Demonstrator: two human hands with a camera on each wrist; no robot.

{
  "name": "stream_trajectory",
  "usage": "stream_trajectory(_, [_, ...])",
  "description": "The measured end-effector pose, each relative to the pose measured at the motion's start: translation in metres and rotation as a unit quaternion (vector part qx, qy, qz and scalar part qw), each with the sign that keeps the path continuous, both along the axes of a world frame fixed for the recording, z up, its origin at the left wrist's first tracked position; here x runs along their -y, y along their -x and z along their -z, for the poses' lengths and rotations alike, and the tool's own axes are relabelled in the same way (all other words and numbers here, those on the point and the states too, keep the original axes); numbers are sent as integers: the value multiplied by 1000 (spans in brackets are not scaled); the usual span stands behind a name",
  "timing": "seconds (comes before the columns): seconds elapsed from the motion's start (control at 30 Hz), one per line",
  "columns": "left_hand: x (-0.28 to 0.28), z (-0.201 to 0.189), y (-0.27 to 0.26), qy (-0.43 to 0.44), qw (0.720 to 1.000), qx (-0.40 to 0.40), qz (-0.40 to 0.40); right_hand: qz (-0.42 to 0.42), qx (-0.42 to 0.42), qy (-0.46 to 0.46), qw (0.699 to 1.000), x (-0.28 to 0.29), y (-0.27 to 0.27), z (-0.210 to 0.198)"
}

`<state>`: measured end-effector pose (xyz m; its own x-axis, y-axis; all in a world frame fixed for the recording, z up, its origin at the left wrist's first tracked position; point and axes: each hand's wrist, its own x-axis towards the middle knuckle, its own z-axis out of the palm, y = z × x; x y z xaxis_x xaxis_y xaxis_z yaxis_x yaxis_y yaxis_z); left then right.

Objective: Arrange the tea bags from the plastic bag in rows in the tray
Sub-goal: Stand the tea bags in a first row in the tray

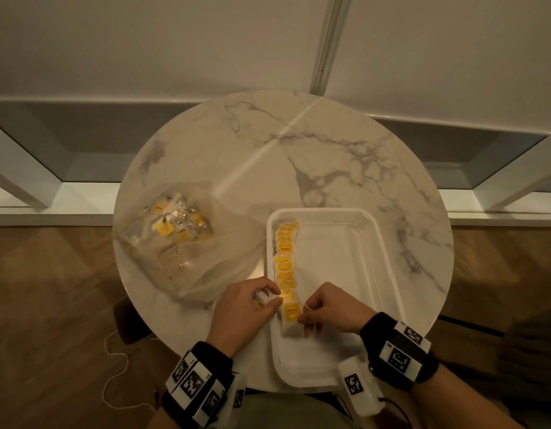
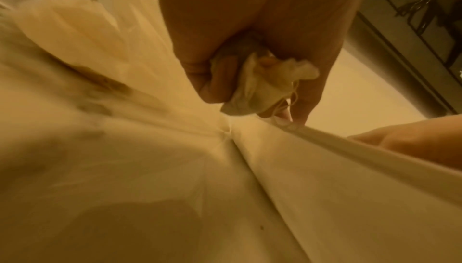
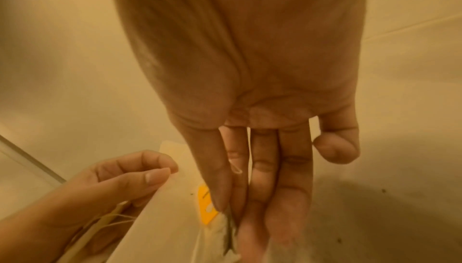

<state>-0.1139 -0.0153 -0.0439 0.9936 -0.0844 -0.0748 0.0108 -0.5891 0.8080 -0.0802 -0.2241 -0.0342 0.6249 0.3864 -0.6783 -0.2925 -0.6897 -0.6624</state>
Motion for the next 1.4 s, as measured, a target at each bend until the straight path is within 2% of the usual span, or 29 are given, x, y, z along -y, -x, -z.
stream_trajectory(0.4, [3, 7, -2, 50, 999, -9, -12, 15, -26, 54, 998, -15, -6, -1])
stream_trajectory(0.57, [2, 8, -3, 60, 998, -9, -11, 0, -59, 74, 996, -20, -6, -4])
stream_trajectory(0.73, [1, 9, -5, 80, 997, -18, -5, -23, -56, 105, 993, -23, -7, -4])
stream_trajectory(1.1, [0, 12, -8, 101, 994, -37, -2, -114, 38, 221, 968, -28, -8, -19])
stream_trajectory(1.2, [-2, 7, -8, 131, 991, -38, -4, -85, 50, 188, 977, -19, -9, -34])
stream_trajectory(1.3, [0, -1, -8, 185, 981, -52, -6, -25, 70, 91, 993, -9, -7, -52])
stream_trajectory(1.4, [8, -15, -7, 259, 961, -98, -19, 18, 162, -27, 986, -10, -3, -64])
